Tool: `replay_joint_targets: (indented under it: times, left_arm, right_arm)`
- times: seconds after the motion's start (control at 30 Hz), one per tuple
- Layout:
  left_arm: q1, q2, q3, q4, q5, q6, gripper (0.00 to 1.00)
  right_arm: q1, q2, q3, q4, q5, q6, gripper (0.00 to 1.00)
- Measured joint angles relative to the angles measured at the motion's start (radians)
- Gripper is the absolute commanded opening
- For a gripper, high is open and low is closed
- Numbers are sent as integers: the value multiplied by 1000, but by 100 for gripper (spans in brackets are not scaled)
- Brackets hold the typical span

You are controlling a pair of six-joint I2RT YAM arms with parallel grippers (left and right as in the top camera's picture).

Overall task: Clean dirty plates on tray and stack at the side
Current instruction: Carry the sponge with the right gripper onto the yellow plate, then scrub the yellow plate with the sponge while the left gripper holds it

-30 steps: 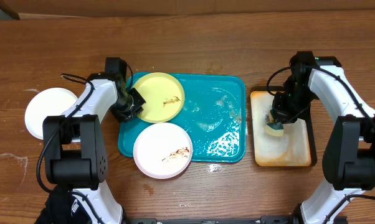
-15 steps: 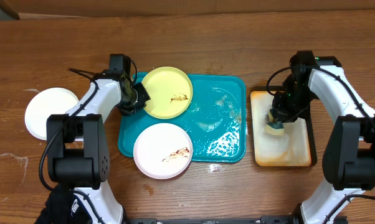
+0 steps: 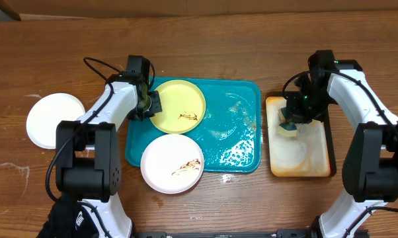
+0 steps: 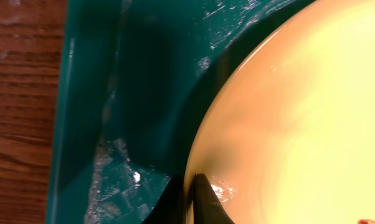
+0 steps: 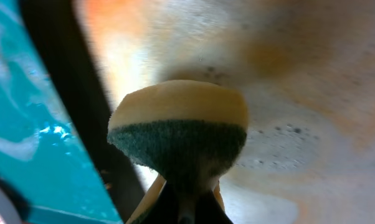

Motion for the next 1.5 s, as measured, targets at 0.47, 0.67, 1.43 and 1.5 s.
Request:
replay_joint_targets:
  times: [0.47, 0.67, 1.43, 1.5]
  left_arm:
    - [-31, 7, 24, -22, -59, 25, 4]
    - [-110, 26, 69, -57, -74, 17, 4]
    - [-200, 39, 139, -79, -15, -73, 4]
    - [-200, 39, 139, -79, -13, -77, 4]
  right_arm:
    - [238, -1, 119, 40, -166, -98, 4]
    - [356, -1, 119, 98, -190, -34, 4]
    - [497, 2, 119, 411, -110, 469, 4]
    - [523, 14, 119, 422, -88, 505, 4]
